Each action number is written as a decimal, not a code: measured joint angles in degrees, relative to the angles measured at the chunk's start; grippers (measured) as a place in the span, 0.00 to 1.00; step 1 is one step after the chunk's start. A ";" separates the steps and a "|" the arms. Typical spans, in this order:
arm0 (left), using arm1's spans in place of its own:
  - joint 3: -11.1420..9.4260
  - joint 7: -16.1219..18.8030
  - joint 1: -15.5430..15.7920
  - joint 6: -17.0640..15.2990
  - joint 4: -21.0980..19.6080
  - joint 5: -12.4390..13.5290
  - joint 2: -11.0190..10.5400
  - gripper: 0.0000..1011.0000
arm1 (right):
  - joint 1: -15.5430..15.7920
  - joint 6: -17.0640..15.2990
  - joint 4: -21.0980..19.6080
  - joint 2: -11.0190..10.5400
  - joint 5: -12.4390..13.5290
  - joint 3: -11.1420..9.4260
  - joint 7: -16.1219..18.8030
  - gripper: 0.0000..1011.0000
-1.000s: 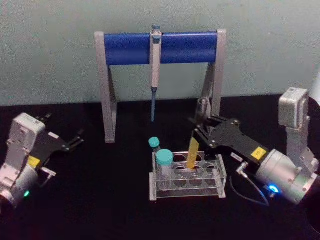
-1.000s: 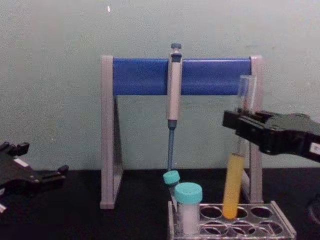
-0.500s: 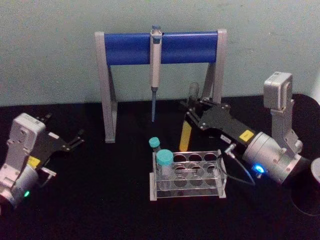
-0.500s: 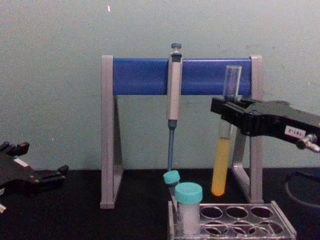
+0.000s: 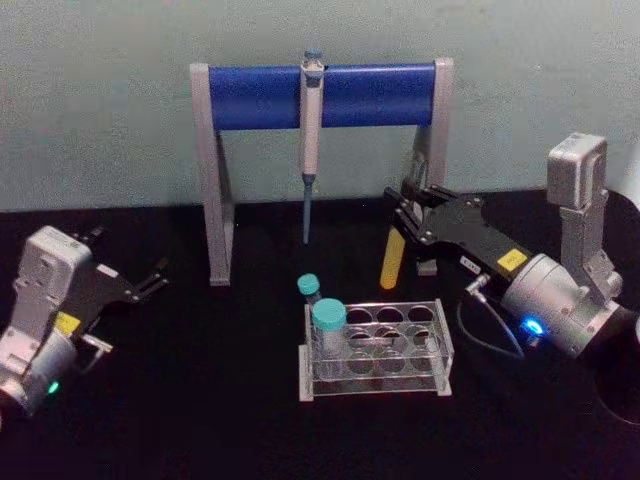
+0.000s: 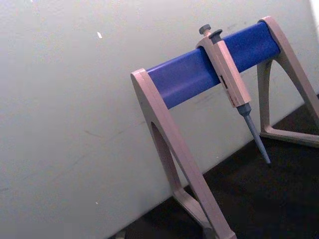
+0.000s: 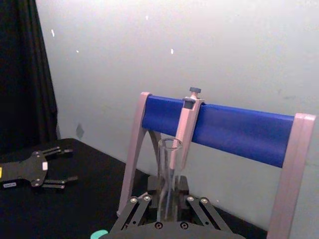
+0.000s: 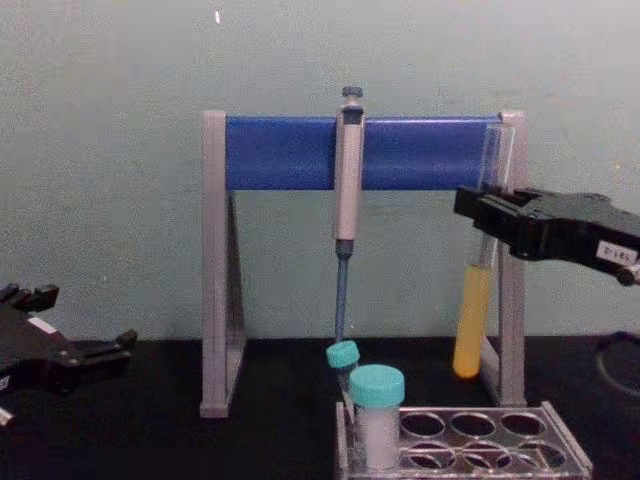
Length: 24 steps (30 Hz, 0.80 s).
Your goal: Pick up the test tube from the test tube rack, shake it, then place it back into the test tube rack.
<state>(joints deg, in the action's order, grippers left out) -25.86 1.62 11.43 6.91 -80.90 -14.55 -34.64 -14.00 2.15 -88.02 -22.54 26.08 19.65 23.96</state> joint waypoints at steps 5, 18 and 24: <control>0.00 0.00 0.00 0.00 0.00 0.00 0.00 0.99 | 0.98 -0.20 -1.11 -0.57 -0.09 -0.75 -0.45 0.23; 0.00 0.00 0.00 0.00 0.00 0.00 0.00 0.99 | 6.16 -1.78 -6.79 -3.60 -0.20 -3.26 -1.53 0.23; 0.00 0.00 0.00 0.00 0.00 0.00 0.00 0.99 | 9.34 -2.87 -10.49 -5.35 0.07 -3.72 -1.03 0.23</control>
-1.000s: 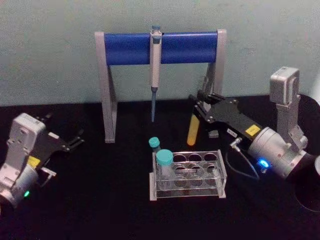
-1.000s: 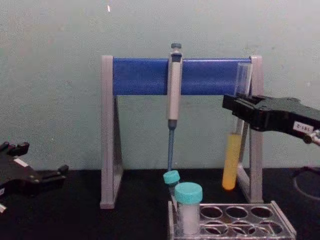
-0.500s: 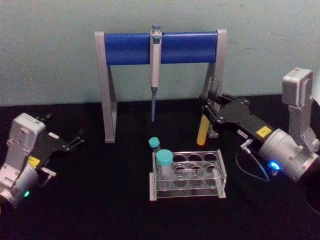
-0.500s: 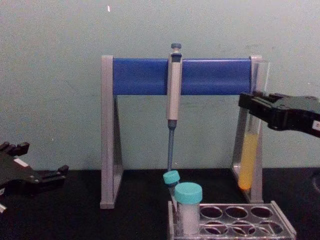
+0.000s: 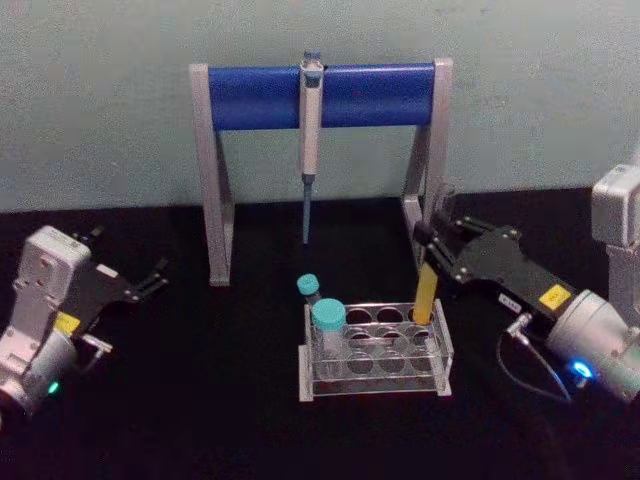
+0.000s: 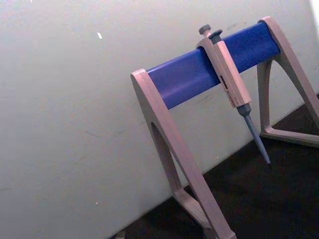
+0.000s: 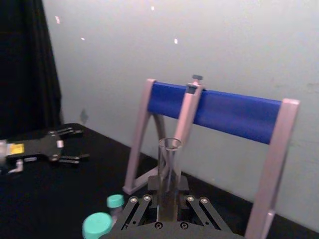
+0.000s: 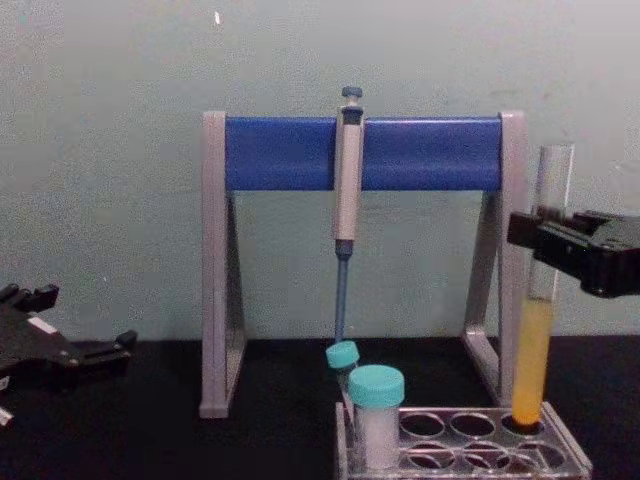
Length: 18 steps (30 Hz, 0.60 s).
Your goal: Pick up the test tube from the test tube rack, shake it, then place it back into the test tube rack.
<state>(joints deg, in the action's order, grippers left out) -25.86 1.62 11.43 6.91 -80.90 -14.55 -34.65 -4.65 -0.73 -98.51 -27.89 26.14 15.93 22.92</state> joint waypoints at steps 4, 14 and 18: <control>0.00 0.00 0.00 0.00 0.00 0.00 0.00 0.99 | 0.73 -0.27 -1.09 -0.34 0.50 0.72 1.10 0.23; 0.00 0.00 0.00 0.00 0.00 0.00 0.00 0.99 | -2.58 0.07 1.49 1.36 1.57 4.13 3.68 0.23; 0.00 0.00 0.00 0.00 0.00 0.00 0.00 0.99 | -4.87 0.99 3.70 2.53 1.66 5.19 4.24 0.23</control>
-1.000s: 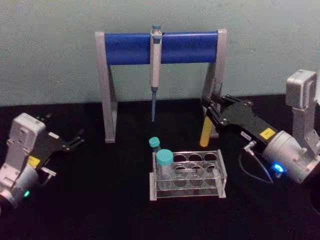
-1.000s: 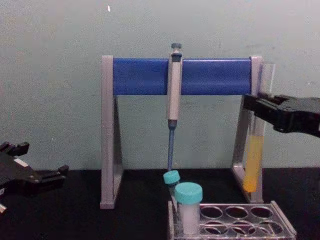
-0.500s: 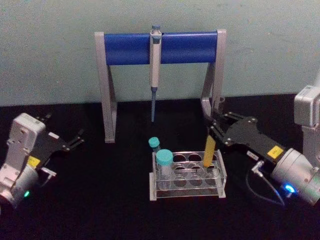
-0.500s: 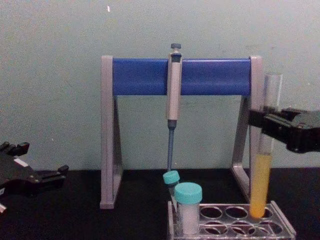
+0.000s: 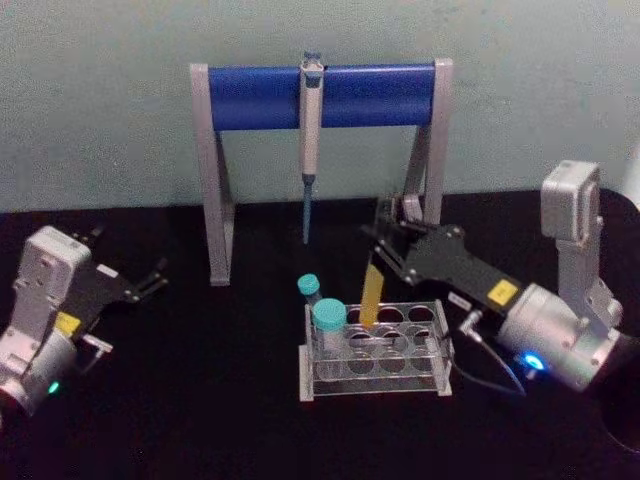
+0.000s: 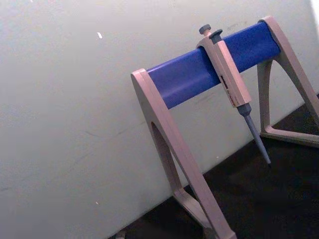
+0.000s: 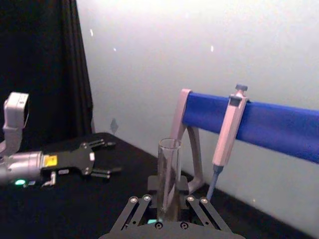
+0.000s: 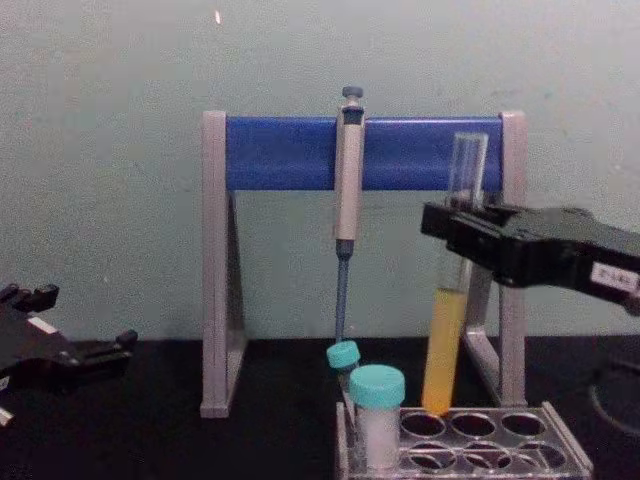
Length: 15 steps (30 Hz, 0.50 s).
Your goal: Pick up the test tube from the test tube rack, shake it, then place it back into the test tube rack.
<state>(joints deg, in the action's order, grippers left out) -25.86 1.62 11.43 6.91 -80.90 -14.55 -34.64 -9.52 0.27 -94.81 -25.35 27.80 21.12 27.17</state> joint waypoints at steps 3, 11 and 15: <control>0.00 0.00 0.00 0.00 0.00 0.00 0.00 0.99 | -2.29 0.80 2.25 1.06 -0.03 0.62 0.15 0.23; 0.00 0.00 0.00 0.00 0.00 0.00 0.00 0.99 | -4.54 1.47 5.07 2.25 -0.81 0.39 -1.73 0.23; 0.00 0.00 0.00 0.00 0.00 0.00 0.00 0.99 | -4.68 1.51 5.62 2.45 -1.29 -0.34 -2.86 0.23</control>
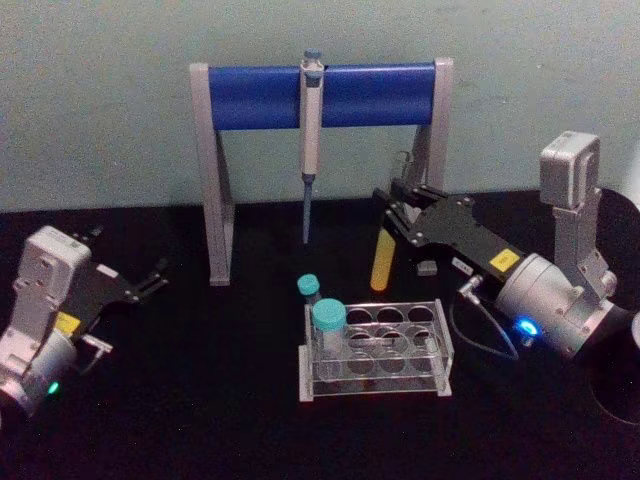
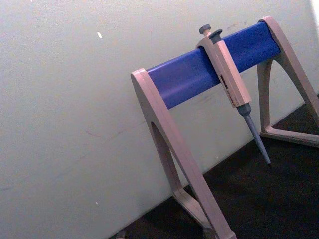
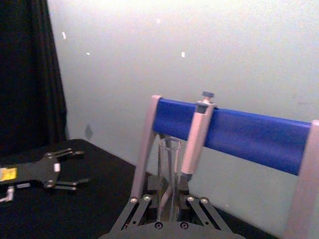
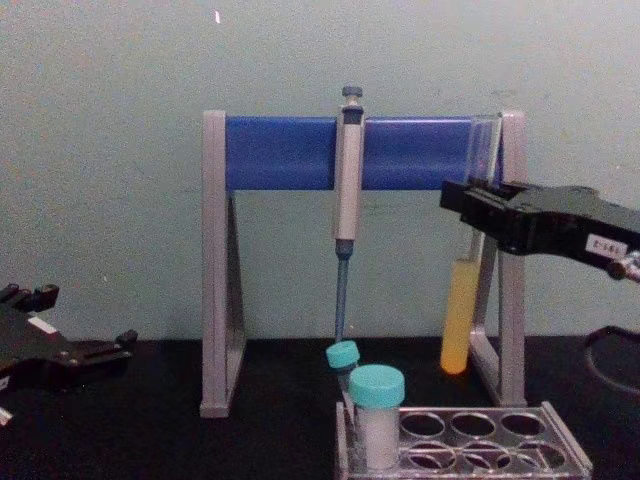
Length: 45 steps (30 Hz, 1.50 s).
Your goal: Pick up the test tube from the test tube rack, shake it, then place it back into the test tube rack.
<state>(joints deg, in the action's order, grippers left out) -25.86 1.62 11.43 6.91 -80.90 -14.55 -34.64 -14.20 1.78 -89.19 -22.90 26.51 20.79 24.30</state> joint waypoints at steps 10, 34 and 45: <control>0.00 0.00 0.00 0.00 0.00 0.00 0.00 0.99 | 0.54 -0.18 -0.42 -0.07 -0.64 -1.23 -0.97 0.23; 0.00 0.00 0.00 0.00 0.00 0.00 0.00 0.99 | 0.98 -0.51 -0.75 0.16 -1.01 -1.75 -0.72 0.23; 0.00 0.00 0.00 0.00 0.00 0.00 0.00 0.99 | 1.21 -0.60 -0.97 -0.13 -0.99 -1.77 -0.05 0.23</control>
<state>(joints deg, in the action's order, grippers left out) -25.86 1.62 11.43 6.91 -80.90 -14.55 -34.65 -13.00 1.18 -90.16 -23.03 25.52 19.02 24.25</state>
